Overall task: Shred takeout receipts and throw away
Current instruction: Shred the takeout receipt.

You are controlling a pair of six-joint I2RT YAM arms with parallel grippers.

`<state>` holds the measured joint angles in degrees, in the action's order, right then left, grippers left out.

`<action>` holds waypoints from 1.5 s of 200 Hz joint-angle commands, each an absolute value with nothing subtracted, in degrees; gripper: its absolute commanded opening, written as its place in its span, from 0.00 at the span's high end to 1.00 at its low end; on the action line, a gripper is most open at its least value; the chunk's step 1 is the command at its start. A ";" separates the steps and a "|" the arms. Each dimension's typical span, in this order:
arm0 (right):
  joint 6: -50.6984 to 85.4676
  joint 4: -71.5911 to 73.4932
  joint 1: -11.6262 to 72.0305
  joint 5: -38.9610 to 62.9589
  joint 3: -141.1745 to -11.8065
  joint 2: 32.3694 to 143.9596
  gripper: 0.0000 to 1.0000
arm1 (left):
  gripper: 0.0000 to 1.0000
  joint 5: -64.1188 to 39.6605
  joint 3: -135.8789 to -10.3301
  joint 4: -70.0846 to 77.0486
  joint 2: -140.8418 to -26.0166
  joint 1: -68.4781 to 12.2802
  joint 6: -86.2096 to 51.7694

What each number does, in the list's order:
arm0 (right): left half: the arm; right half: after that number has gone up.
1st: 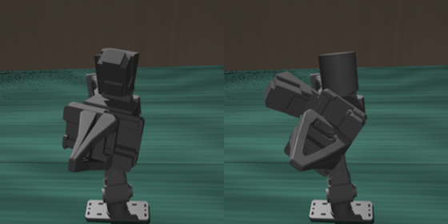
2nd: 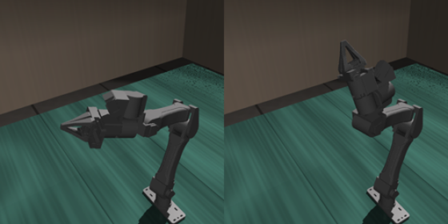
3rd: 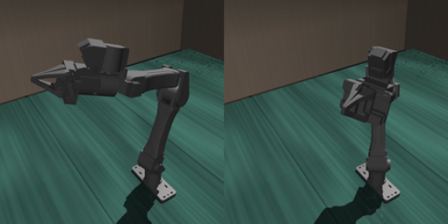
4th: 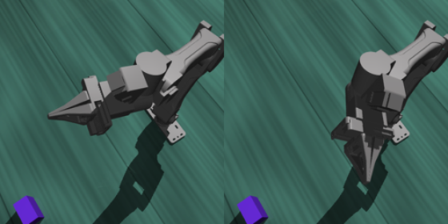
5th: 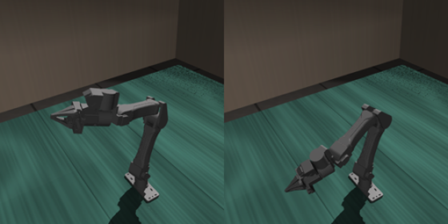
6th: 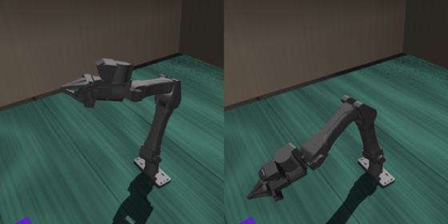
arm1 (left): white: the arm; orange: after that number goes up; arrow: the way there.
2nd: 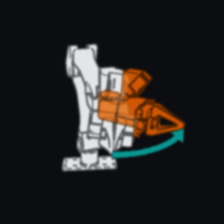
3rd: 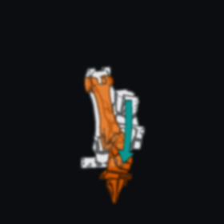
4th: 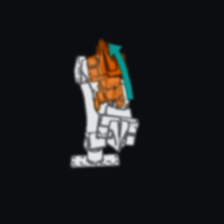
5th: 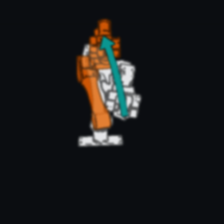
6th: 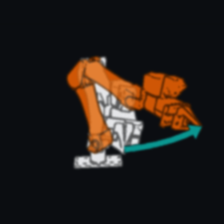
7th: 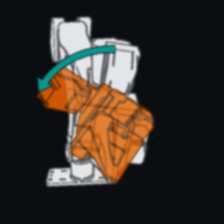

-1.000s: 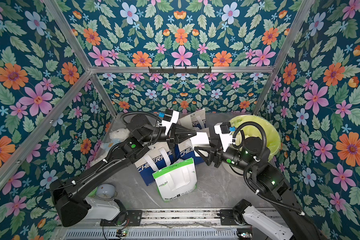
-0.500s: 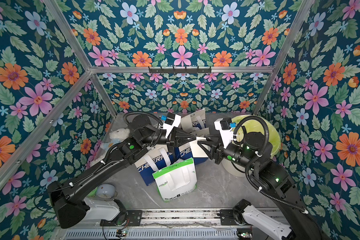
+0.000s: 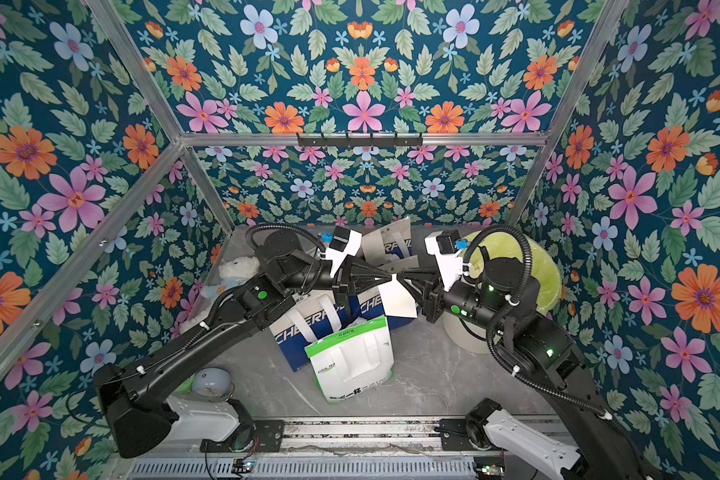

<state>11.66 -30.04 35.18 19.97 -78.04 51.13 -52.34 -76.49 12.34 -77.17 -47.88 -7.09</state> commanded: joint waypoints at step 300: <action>22.39 -50.53 19.83 -2.52 -82.60 56.30 1.00 | 1.00 -33.84 -61.72 17.46 -56.98 -54.94 7.38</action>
<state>24.93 -47.46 20.40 2.11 -81.65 57.41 -34.52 -61.23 16.38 -57.56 -55.00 5.34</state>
